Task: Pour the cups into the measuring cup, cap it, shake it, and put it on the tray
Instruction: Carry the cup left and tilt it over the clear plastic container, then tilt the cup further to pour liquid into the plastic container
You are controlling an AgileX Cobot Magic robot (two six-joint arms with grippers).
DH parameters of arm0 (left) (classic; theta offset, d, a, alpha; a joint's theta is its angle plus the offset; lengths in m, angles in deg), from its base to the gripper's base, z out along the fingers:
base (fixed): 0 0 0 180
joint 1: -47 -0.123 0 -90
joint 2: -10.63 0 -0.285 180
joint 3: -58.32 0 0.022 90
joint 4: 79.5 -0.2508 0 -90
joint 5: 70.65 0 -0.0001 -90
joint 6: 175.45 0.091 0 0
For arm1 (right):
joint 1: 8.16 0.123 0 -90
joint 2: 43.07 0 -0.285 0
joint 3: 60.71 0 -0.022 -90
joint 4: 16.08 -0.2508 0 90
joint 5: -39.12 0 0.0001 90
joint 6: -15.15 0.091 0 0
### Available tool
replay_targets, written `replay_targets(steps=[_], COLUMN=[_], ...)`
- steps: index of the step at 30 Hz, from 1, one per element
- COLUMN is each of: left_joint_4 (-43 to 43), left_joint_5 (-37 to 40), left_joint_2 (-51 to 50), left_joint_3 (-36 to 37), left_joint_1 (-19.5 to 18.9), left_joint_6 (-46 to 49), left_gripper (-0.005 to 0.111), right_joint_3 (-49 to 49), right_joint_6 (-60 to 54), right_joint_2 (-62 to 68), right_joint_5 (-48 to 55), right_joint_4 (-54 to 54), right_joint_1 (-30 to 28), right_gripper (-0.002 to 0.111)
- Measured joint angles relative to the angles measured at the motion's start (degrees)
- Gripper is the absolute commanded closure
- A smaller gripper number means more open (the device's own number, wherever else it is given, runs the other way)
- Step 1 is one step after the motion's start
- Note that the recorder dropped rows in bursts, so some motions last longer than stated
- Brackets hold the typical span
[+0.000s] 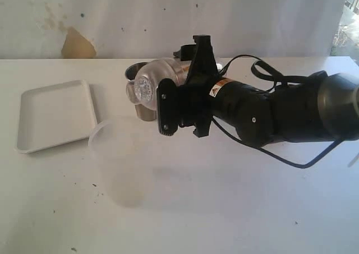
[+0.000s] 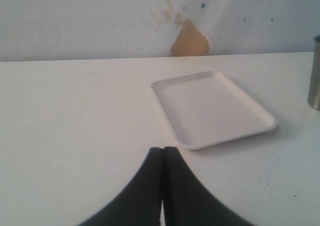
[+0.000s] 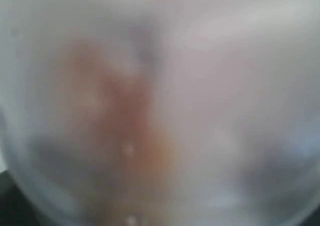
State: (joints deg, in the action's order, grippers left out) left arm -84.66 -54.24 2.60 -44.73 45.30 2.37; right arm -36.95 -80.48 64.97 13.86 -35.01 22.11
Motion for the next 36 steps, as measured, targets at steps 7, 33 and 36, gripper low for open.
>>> replay_targets(steps=[7,33,36], left_joint_4=[0.0,0.0,0.0], left_joint_5=[0.0,0.0,0.0], left_joint_2=[0.0,0.0,0.0], left_joint_3=[0.0,0.0,0.0], left_joint_1=[0.0,0.0,0.0], left_joint_6=[0.0,0.0,0.0], left_gripper=[0.107,0.107,0.107], right_joint_3=[0.0,0.0,0.0], right_joint_6=[-5.0,-15.3,-15.8], right_joint_2=[0.0,0.0,0.0], right_joint_5=[-2.5,-8.2,-8.2], right_joint_4=[0.1,5.8,5.8], right_joint_1=[0.0,0.0,0.0], right_gripper=[0.108,0.108,0.108])
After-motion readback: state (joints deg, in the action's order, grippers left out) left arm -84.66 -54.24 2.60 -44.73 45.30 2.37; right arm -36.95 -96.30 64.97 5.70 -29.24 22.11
